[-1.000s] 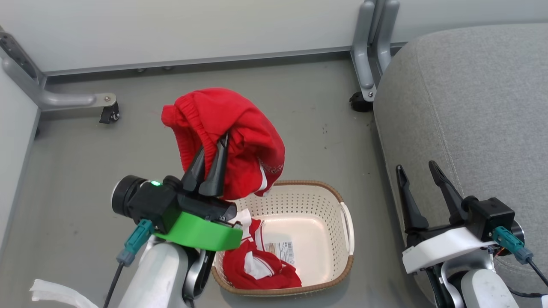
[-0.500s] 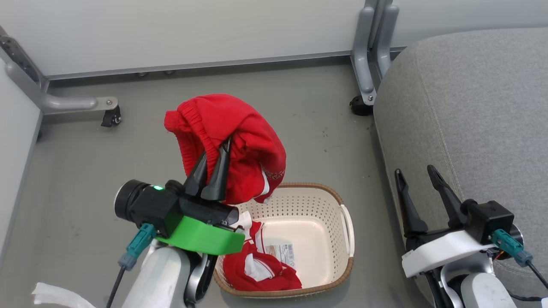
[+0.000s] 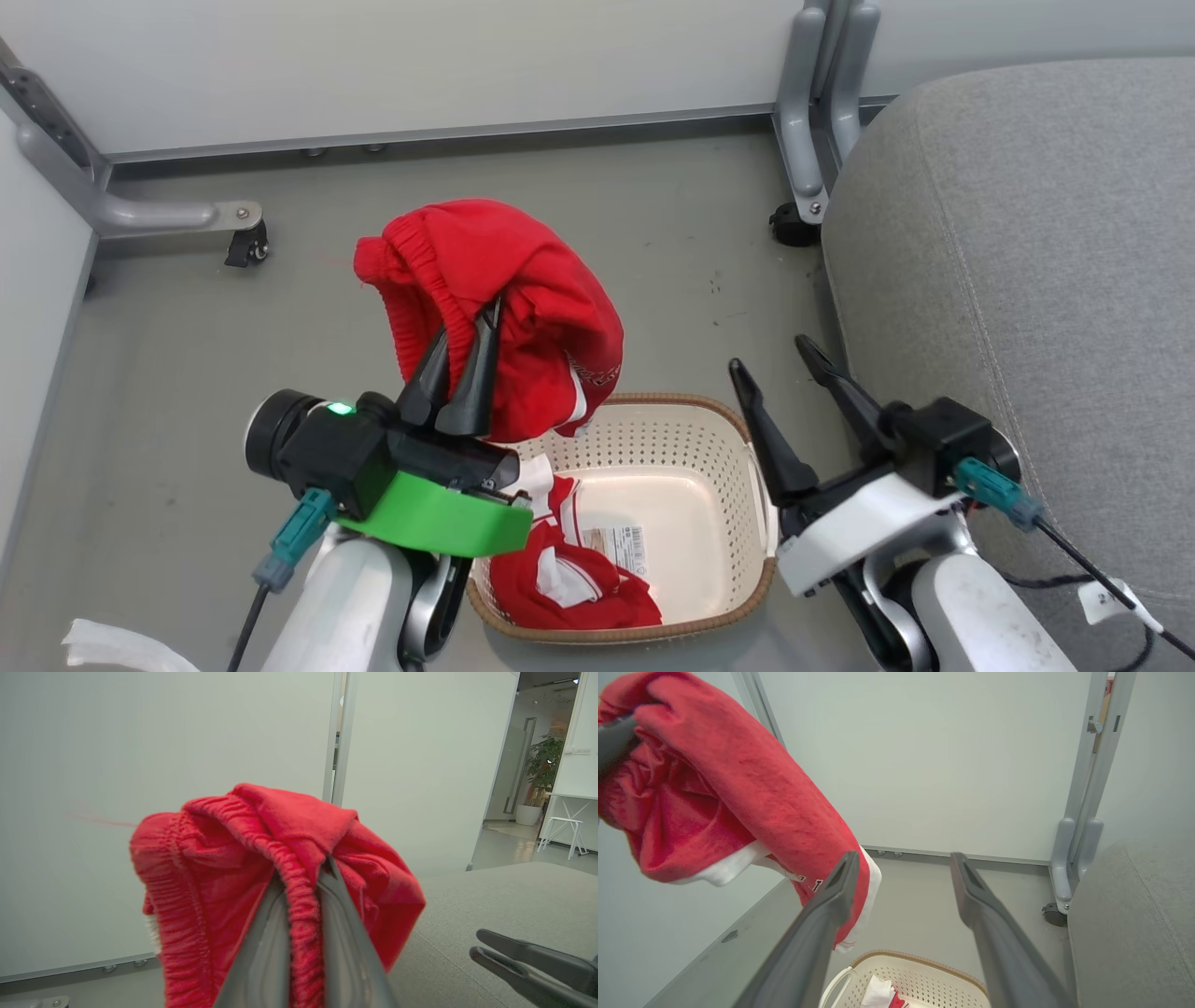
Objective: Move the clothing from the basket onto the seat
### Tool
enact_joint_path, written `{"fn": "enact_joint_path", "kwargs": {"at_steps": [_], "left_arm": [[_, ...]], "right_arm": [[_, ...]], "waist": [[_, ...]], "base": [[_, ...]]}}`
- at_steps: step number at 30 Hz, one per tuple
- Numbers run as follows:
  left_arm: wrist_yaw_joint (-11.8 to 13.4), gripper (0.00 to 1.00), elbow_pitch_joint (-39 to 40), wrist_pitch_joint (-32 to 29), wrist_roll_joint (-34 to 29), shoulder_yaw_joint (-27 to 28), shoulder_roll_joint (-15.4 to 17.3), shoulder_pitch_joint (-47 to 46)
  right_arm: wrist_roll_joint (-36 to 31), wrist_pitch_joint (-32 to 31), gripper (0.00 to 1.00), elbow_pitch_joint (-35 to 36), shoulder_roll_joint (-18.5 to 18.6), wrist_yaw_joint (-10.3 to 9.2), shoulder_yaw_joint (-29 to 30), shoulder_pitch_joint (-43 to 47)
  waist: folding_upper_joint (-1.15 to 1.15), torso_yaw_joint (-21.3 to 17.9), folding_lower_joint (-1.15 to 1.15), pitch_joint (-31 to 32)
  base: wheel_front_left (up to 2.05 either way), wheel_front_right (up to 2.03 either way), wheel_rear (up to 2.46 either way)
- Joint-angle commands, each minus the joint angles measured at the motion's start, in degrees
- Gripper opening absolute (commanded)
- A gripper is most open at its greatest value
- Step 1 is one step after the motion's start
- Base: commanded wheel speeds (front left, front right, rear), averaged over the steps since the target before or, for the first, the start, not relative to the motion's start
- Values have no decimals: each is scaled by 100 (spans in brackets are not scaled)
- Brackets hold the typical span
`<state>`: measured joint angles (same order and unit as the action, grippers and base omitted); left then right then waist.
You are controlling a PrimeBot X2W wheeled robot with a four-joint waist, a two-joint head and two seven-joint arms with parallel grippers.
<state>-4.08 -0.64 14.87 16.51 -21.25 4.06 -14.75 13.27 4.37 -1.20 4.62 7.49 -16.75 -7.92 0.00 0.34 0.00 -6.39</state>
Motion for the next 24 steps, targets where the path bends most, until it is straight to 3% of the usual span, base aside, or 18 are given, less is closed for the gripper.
{"fn": "enact_joint_path", "kwargs": {"at_steps": [1,12,24], "left_arm": [[21,0,12,13,-16,-8,18,-42],[56,0,-19,7,0,-111,4,-116],[52,0,-8,14,26,-258,-15,-153]], "right_arm": [[83,-12,100,-55,55,0,-167,-192],[645,133,100,-643,248,0,-1753,-1524],[901,236,100,-1468,218,0,-2595,-2535]], "waist": [[0,20,0,-34],[0,146,0,-161],[0,205,0,-225]], "base": [[0,0,0],[0,0,0],[0,0,0]]}}
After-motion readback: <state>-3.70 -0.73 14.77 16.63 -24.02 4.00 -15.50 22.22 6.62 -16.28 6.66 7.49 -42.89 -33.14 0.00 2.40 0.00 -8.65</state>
